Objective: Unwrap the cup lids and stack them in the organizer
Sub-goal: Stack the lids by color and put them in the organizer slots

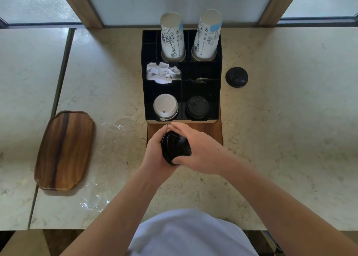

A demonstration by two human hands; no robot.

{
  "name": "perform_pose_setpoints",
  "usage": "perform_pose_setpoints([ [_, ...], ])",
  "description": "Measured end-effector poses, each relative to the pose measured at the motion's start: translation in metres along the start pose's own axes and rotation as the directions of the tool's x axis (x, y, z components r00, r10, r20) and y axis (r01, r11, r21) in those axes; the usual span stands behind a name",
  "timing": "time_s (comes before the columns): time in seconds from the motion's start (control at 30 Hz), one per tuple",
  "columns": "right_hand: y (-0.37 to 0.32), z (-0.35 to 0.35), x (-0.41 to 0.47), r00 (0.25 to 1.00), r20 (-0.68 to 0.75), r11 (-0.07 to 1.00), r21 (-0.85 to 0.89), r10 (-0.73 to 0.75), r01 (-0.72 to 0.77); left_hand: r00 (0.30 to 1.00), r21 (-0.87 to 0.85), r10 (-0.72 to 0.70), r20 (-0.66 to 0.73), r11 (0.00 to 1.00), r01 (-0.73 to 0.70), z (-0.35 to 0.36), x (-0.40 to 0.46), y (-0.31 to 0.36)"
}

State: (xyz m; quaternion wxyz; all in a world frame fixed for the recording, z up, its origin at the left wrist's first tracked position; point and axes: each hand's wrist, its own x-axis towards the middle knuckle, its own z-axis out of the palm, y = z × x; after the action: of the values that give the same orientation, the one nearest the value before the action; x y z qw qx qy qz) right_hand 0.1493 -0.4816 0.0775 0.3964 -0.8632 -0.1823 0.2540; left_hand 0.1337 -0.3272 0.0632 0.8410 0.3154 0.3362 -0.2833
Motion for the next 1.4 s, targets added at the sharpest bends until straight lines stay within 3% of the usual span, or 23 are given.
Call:
perform_pose_setpoints([
  [0.1,0.001,-0.011,0.002,1.0,0.005,0.989,0.147,-0.011,0.01,0.998,0.016,0.014,0.06,1.0,-0.015,0.002,0.003,0.002],
  [0.17,0.016,-0.033,0.007,0.982,-0.191,0.941,0.331,-0.004,0.068,0.998,0.001,0.007,0.059,1.0,-0.007,0.008,0.01,0.007],
  [0.2,0.03,-0.046,0.011,0.922,-0.379,0.907,0.41,0.076,0.094,0.999,-0.013,0.012,0.053,1.0,-0.011,0.01,0.012,0.01],
  [0.27,0.069,-0.083,0.029,0.648,-0.665,0.87,0.493,0.37,0.008,0.999,-0.051,0.029,0.039,0.998,-0.027,0.014,0.019,0.019],
  [0.3,0.09,-0.101,0.041,0.513,-0.72,0.869,0.48,0.468,-0.119,0.999,-0.079,0.027,0.037,0.997,-0.024,0.016,0.022,0.024],
  [0.33,0.113,-0.116,0.052,0.447,-0.723,0.85,0.458,0.526,-0.26,0.999,-0.113,0.016,0.037,0.994,-0.012,0.019,0.026,0.027],
  [0.43,0.177,-0.144,0.083,0.505,-0.605,0.766,0.307,0.616,-0.565,0.999,-0.198,-0.026,0.029,0.98,0.031,0.022,0.04,0.032],
  [0.5,0.203,-0.151,0.099,0.566,-0.573,0.745,0.126,0.593,-0.655,0.999,-0.23,-0.019,0.037,0.973,0.027,0.022,0.048,0.032],
  [0.63,0.227,-0.157,0.134,0.74,-0.466,0.796,-0.116,0.484,-0.594,0.998,-0.249,-0.01,0.061,0.968,0.025,0.027,0.053,0.033],
  [0.7,0.238,-0.162,0.147,0.765,-0.43,0.803,-0.136,0.48,-0.58,0.996,-0.248,-0.014,0.085,0.968,0.035,0.029,0.052,0.035],
  [0.87,0.249,-0.168,0.153,0.749,-0.48,0.789,-0.169,0.457,-0.59,0.991,-0.251,-0.027,0.131,0.966,0.059,0.027,0.051,0.04],
  [0.97,0.225,-0.17,0.141,0.654,-0.556,0.811,0.065,0.514,-0.582,0.988,-0.247,-0.03,0.152,0.967,0.068,0.028,0.049,0.042],
  [1.07,0.172,-0.158,0.104,0.499,-0.722,0.863,0.285,0.479,-0.417,0.991,-0.242,-0.035,0.126,0.968,0.065,0.027,0.045,0.044],
  [1.13,0.122,-0.128,0.072,0.483,-0.769,0.908,0.347,0.419,-0.236,0.995,-0.26,-0.028,0.094,0.964,0.052,0.027,0.04,0.044],
  [1.2,0.071,-0.087,0.041,0.61,-0.719,0.932,0.351,0.333,-0.094,0.997,-0.249,-0.013,0.07,0.968,0.03,0.028,0.035,0.041],
  [1.3,0.013,-0.035,0.013,0.809,-0.555,0.964,0.259,0.193,-0.052,0.997,-0.208,0.036,0.072,0.978,-0.021,0.031,0.025,0.035],
  [1.4,-0.016,-0.011,0.005,0.833,-0.545,0.995,0.07,0.098,-0.072,0.994,-0.168,0.083,0.067,0.983,-0.07,0.032,0.01,0.03],
])
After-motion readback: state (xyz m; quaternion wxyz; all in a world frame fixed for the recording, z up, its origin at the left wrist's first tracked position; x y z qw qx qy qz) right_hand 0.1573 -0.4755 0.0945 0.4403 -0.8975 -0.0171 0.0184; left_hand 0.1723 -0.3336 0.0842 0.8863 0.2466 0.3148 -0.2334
